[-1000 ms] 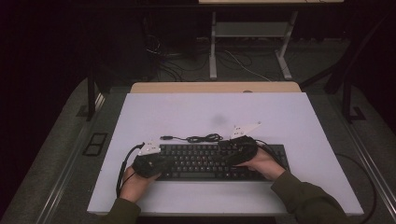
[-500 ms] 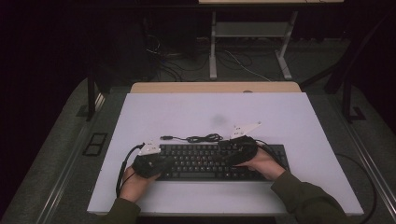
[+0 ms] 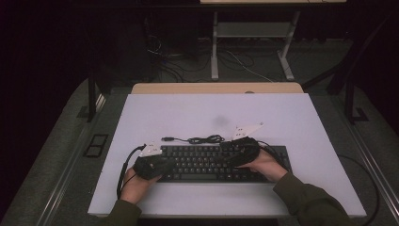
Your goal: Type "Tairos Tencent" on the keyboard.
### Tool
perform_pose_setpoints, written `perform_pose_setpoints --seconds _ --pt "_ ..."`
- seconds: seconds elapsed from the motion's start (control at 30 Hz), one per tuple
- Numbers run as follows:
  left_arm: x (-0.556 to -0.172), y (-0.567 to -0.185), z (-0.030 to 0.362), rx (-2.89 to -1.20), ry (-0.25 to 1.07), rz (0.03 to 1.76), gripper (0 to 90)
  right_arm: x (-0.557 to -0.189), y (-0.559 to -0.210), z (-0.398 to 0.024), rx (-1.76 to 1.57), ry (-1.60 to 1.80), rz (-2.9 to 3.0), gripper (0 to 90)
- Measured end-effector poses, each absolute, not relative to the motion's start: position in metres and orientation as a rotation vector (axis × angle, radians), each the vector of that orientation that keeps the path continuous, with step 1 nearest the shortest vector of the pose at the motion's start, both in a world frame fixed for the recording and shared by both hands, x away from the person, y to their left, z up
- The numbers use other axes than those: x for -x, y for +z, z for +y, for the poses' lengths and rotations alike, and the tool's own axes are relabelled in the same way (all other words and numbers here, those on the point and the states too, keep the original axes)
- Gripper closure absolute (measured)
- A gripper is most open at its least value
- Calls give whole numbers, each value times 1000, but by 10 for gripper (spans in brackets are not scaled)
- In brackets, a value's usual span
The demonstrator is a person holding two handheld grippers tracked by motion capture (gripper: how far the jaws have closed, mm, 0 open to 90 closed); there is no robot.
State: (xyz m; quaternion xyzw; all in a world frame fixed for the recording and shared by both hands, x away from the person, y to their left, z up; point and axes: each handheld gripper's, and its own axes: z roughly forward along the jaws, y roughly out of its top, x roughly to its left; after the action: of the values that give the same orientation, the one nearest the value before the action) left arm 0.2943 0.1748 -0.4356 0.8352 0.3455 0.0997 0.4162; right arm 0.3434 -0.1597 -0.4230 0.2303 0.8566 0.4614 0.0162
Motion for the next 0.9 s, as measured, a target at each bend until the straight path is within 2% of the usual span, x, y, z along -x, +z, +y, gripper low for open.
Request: perform_pose_setpoints --seconds 0.5,0.7,0.9 --pt "-293 -432 176 -2068 260 872 857 -344 -422 -160 -730 1442 2651 331" --pt "-292 -431 174 -2064 262 855 768 -347 -421 -159 -744 1453 2635 362" --pt "-291 -431 171 -2066 269 843 639 -348 -421 -155 -732 1449 2641 461"
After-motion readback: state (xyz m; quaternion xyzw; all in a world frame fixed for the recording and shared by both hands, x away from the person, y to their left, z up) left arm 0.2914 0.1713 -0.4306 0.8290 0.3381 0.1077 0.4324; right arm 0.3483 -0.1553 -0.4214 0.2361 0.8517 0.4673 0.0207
